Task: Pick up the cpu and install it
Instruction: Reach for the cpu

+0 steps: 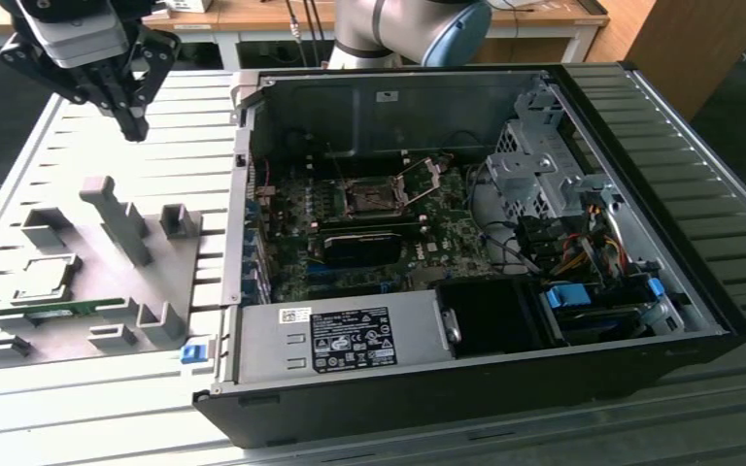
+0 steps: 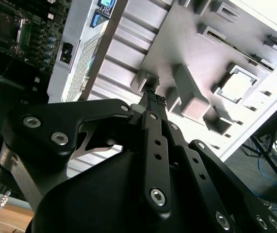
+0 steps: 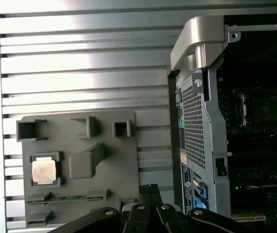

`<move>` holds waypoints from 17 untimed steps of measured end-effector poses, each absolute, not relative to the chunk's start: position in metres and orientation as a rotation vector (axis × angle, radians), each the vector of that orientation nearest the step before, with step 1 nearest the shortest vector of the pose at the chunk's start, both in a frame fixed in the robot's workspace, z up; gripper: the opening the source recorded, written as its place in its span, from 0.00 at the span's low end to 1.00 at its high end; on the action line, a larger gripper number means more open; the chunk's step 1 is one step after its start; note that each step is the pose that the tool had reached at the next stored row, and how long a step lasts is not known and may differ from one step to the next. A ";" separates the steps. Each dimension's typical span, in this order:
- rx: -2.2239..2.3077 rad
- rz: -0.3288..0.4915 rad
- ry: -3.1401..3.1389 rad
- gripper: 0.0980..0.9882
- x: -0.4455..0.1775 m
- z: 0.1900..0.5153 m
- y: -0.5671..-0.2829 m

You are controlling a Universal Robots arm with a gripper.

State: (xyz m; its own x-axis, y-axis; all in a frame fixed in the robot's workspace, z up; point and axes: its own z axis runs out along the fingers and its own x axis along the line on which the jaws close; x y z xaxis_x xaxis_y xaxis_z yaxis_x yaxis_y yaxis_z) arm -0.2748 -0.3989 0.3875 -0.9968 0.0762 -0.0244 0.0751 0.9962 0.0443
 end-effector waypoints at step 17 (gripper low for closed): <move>0.118 0.068 3.112 0.01 -0.281 0.387 -0.399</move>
State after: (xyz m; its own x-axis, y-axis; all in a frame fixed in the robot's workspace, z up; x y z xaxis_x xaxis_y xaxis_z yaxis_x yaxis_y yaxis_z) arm -0.2815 -0.3989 0.3872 -0.9968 0.0762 -0.0245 0.0751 0.9962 0.0444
